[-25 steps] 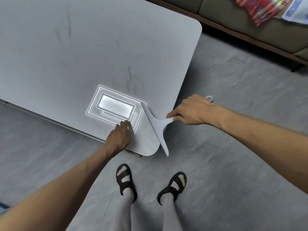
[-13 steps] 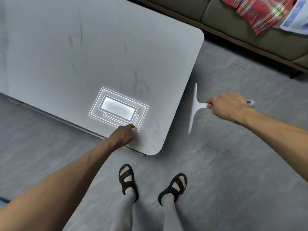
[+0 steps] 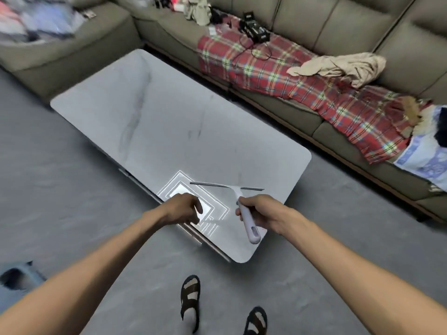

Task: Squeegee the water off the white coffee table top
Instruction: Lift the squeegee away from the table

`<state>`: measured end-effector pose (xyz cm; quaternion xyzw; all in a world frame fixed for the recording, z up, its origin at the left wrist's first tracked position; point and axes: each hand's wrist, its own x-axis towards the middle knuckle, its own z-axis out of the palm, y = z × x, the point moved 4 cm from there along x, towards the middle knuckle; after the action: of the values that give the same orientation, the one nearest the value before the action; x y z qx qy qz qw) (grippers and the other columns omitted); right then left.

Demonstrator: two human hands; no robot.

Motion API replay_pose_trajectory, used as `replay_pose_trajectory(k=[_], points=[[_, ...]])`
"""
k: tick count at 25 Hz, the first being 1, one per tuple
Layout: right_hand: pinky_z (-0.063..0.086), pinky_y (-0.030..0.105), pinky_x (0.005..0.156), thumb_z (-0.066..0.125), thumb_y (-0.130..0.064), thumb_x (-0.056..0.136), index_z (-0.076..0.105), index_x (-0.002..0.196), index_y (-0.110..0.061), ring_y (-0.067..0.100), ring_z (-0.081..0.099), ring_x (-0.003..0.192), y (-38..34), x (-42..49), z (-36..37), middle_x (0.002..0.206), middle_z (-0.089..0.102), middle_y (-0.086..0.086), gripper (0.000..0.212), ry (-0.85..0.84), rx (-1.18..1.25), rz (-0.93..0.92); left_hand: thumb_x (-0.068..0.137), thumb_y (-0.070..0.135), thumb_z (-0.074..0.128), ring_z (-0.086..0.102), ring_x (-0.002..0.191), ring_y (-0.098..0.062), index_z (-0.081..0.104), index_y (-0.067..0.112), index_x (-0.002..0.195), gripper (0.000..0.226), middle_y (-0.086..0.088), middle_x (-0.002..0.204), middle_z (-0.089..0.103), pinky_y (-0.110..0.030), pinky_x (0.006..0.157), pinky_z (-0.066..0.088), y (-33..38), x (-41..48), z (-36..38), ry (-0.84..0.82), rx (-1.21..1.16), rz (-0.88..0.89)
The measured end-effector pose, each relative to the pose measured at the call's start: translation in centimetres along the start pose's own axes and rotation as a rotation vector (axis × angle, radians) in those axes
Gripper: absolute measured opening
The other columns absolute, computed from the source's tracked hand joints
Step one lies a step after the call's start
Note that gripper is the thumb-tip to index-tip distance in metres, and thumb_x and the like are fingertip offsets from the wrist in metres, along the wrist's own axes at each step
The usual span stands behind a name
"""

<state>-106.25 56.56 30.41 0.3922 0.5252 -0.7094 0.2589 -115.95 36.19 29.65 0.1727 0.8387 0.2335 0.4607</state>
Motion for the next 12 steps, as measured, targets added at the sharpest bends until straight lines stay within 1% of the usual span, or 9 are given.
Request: replay_pose_trajectory(k=[2, 4, 6, 7, 8, 10, 12], points=[[0.049, 0.027, 0.067, 0.056, -0.015, 0.095, 0.058, 0.097, -0.001, 0.018, 0.06, 0.071, -2.1, -2.6, 3.7, 0.076, 0.068, 0.01, 0.014, -0.052, -0.003, -0.036, 0.073, 0.01, 0.065, 0.061, 0.053, -0.012, 0.069, 0.014, 0.086, 0.015, -0.015, 0.077, 0.075, -0.021, 0.053, 0.048, 0.8, -4.3, -1.4, 0.033, -0.06, 0.016], [0.051, 0.025, 0.063, 0.056, -0.011, 0.095, 0.057, 0.094, -0.002, 0.016, 0.061, 0.074, -3.3, -5.1, 7.2, 0.08, 0.066, 0.011, 0.009, -0.113, -0.049, -0.081, 0.082, 0.017, 0.058, 0.061, 0.05, -0.008, 0.069, 0.02, 0.081, 0.011, -0.007, 0.066, 0.074, -0.019, 0.052, 0.047, 1.5, -8.4, -1.9, 0.099, -0.148, 0.025], [0.052, 0.026, 0.062, 0.054, -0.007, 0.095, 0.056, 0.085, -0.002, 0.018, 0.06, 0.071, -3.5, -7.5, 10.2, 0.079, 0.06, 0.012, 0.011, -0.193, -0.112, -0.112, 0.088, 0.025, 0.056, 0.063, 0.053, -0.009, 0.067, 0.022, 0.082, 0.013, -0.005, 0.067, 0.075, -0.021, 0.054, 0.048, 2.0, -12.6, -1.4, 0.187, -0.29, 0.017], [0.052, 0.027, 0.06, 0.053, -0.006, 0.096, 0.054, 0.081, -0.002, 0.018, 0.058, 0.065, -3.4, -8.9, 11.6, 0.074, 0.055, 0.011, 0.015, -0.235, -0.158, -0.124, 0.09, 0.028, 0.056, 0.065, 0.055, -0.01, 0.066, 0.022, 0.085, 0.013, -0.004, 0.071, 0.075, -0.022, 0.055, 0.05, 2.0, -15.0, -0.8, 0.234, -0.359, 0.006], [0.052, 0.027, 0.057, 0.052, -0.004, 0.096, 0.052, 0.077, -0.002, 0.017, 0.056, 0.054, -3.0, -10.4, 12.8, 0.068, 0.049, 0.009, 0.019, -0.277, -0.192, -0.131, 0.091, 0.032, 0.057, 0.066, 0.057, -0.01, 0.065, 0.02, 0.087, 0.015, -0.002, 0.075, 0.075, -0.022, 0.055, 0.051, 2.1, -17.5, 0.2, 0.275, -0.42, -0.01], [0.045, 0.025, 0.051, 0.05, -0.003, 0.097, 0.047, 0.072, -0.002, 0.014, 0.044, 0.033, -1.9, -13.8, 15.0, 0.055, 0.04, 0.003, 0.024, -0.358, -0.287, -0.156, 0.093, 0.034, 0.058, 0.067, 0.058, -0.01, 0.065, 0.018, 0.087, 0.018, 0.002, 0.075, 0.072, -0.02, 0.054, 0.052, 2.4, -22.6, 2.7, 0.352, -0.523, -0.036], [0.032, 0.022, 0.049, 0.048, -0.001, 0.097, 0.044, 0.068, -0.004, 0.009, 0.03, 0.03, 0.0, -17.1, 17.5, 0.052, 0.032, 0.0, 0.029, -0.438, -0.419, -0.191, 0.093, 0.031, 0.059, 0.067, 0.06, -0.012, 0.065, 0.016, 0.088, 0.017, 0.0, 0.074, 0.068, -0.021, 0.056, 0.053, 2.5, -27.7, 5.2, 0.44, -0.607, -0.055]])
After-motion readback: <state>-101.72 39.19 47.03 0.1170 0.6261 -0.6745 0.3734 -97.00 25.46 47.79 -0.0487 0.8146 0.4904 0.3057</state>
